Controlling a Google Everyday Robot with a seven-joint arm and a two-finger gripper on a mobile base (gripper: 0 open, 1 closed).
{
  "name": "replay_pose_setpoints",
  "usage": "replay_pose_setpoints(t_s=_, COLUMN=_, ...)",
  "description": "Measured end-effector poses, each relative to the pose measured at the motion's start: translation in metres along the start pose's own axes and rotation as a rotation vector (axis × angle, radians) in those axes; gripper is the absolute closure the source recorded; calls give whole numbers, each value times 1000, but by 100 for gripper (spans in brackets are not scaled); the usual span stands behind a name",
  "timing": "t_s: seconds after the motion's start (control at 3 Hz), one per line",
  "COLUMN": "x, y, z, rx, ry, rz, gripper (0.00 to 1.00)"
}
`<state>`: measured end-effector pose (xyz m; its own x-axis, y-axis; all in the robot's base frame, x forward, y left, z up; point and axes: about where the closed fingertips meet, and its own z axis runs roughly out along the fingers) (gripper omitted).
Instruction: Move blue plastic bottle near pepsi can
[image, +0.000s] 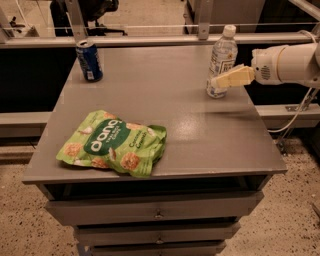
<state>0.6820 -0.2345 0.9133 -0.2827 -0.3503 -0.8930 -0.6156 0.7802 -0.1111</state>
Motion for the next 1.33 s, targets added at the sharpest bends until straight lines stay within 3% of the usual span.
replay_pose_setpoints(t_s=0.33, x=-4, y=-3, z=14, rx=4, ry=-69, rz=51, gripper=0)
replay_pose_setpoints(t_s=0.67, x=-3, y=-1, z=28, rx=7, ry=-136, rz=111, gripper=9)
replay_pose_setpoints(t_s=1.33, x=-6, y=4, z=43, rx=42, ry=-260, rz=180, gripper=54)
